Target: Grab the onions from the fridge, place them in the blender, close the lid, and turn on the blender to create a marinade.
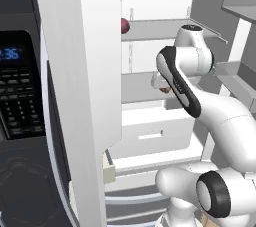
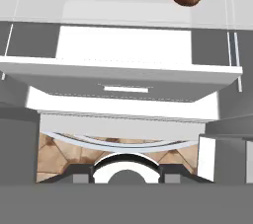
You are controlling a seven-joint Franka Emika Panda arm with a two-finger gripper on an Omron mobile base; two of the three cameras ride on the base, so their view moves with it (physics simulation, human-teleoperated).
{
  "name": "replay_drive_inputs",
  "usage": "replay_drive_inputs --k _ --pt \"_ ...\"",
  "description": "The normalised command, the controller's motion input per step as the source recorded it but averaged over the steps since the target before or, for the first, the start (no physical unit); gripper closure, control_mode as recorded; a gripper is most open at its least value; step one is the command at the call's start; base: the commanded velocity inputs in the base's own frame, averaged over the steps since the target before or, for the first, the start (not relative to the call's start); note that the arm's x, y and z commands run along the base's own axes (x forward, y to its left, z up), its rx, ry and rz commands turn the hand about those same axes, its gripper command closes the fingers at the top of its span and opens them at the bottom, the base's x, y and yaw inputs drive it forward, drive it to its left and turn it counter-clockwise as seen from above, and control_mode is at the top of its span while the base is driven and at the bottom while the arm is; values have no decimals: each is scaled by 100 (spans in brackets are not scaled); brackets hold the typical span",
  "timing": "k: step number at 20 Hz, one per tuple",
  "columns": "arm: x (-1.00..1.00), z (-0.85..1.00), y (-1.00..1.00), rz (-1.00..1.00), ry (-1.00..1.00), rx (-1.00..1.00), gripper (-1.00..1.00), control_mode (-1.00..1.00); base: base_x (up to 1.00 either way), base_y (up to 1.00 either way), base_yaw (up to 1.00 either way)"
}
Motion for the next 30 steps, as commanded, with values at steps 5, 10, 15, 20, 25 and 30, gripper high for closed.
replay_drive_inputs --k 5,10,15,20,25,30 --pt "-9 -26 8 1 -7 -3 -100 -100 0 0 0" --pt "-39 -11 -20 3 -20 -14 -100 -100 0 0 0" --pt "-3 3 -49 -6 0 -12 -100 -100 0 0 0" --pt "0 -2 -73 -2 1 -3 -100 -100 0 0 0" --pt "-2 -7 -79 0 0 -1 -100 -100 0 0 0" --pt "-20 -10 -68 -1 0 -3 -100 -100 0 0 0"
